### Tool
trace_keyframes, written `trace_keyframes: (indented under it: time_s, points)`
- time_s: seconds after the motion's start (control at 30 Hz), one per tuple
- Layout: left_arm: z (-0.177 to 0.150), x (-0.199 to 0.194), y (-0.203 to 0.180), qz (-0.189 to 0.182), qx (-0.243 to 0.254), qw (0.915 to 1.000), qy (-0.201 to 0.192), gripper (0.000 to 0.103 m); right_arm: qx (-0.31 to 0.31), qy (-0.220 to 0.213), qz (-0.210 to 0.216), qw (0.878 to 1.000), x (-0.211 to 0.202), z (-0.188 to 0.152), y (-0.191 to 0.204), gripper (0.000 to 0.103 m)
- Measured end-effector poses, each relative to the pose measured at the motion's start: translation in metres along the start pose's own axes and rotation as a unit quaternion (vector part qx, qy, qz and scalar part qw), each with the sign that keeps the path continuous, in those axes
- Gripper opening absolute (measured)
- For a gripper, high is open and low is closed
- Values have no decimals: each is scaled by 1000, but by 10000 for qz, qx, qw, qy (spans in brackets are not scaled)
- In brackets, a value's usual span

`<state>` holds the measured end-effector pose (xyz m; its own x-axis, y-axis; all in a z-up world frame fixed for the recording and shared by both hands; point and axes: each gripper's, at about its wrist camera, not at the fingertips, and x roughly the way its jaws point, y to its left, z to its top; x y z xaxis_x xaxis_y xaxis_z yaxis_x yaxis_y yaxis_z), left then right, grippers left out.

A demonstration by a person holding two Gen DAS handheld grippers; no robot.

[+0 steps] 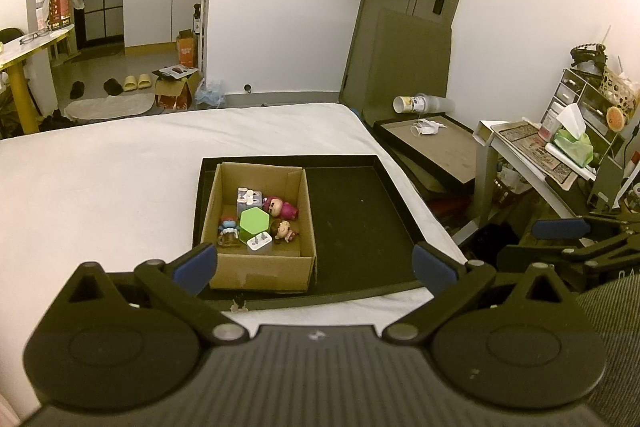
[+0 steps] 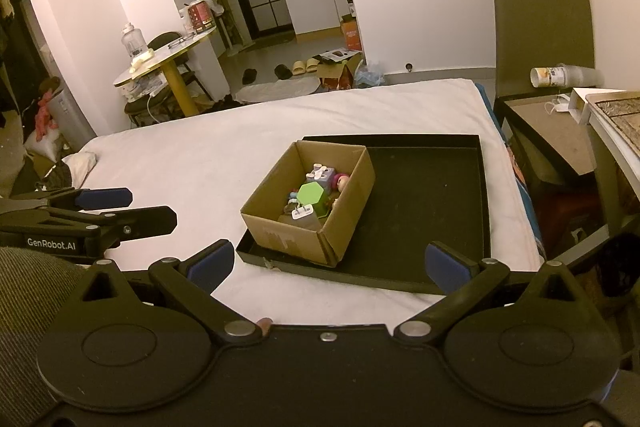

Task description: Organize rigid objects

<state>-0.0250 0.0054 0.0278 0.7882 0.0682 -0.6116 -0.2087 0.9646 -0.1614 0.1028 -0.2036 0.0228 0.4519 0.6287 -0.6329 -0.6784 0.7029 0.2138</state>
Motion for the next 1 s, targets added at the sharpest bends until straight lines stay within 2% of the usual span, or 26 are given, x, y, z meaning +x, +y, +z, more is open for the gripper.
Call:
trace_keyframes:
  time_s: [1.0]
  points:
    - [0, 3, 1, -54, -28, 9999, 80, 103, 6, 27, 24, 10000, 0, -1, 0, 103]
